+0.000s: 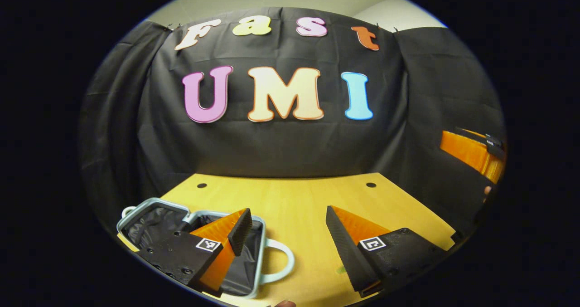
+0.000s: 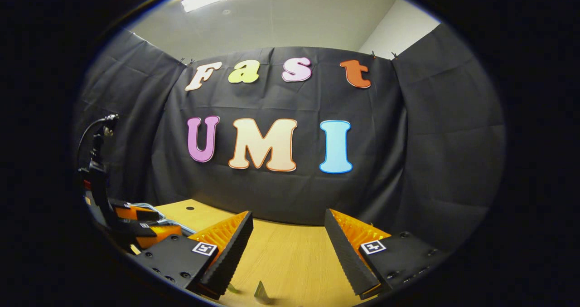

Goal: First open the suitcase, pack the skin care products into it, and then close the suitcase.

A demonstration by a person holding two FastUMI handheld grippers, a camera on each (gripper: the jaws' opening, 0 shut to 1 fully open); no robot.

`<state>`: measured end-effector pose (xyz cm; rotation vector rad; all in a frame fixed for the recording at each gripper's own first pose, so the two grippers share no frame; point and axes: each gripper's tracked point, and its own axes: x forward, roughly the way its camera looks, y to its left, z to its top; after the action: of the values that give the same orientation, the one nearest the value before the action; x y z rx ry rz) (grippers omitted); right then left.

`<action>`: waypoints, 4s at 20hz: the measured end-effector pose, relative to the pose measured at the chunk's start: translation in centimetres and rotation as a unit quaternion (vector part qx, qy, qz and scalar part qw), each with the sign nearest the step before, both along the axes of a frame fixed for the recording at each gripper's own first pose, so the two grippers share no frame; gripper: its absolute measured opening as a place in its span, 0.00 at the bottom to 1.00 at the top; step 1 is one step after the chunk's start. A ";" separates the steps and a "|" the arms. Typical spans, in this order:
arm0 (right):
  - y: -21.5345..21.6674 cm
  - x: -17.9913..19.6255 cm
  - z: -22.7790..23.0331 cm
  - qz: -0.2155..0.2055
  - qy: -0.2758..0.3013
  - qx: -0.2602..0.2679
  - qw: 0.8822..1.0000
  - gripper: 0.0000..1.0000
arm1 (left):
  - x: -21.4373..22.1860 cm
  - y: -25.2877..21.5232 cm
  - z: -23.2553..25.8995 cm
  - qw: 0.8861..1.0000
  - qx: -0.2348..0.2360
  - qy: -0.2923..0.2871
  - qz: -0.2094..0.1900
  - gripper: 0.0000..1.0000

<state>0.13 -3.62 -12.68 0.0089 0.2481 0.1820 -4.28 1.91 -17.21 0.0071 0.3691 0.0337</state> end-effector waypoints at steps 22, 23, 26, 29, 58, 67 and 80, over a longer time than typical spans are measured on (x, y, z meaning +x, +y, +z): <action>-4.1 -3.7 -3.1 -0.003 0.041 -0.036 0.999 0.99 | -2.9 -11.0 -16.7 0.979 -0.093 0.174 -0.059 0.89; -3.8 -3.9 -3.4 0.003 0.044 -0.033 0.998 0.99 | -2.8 -11.1 -17.3 0.977 -0.095 0.180 -0.054 0.86; -2.6 -4.6 -4.3 0.022 0.051 -0.023 0.998 0.99 | -2.5 -9.6 -18.9 0.978 -0.077 0.191 -0.027 0.47; -1.1 -5.2 -5.8 0.042 0.058 -0.017 0.997 0.99 | -2.5 -9.6 -18.7 0.975 -0.099 0.196 -0.020 0.23; 6.0 -11.4 -30.0 0.086 0.345 -0.015 0.934 0.28 | -10.3 8.8 -7.0 0.962 -0.045 0.198 0.181 0.16; 14.0 -8.4 -23.4 0.111 0.344 0.023 0.932 0.24 | -8.9 15.3 -10.6 0.949 -0.010 0.275 0.153 0.16; 33.1 -10.9 -20.2 0.134 0.408 0.101 0.897 0.24 | -9.4 21.2 -18.4 0.921 -0.052 0.384 0.033 0.16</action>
<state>-10.75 29.43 -32.92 0.2636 1.0761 0.4768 -13.71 23.16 -35.62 -0.1012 1.1592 0.0774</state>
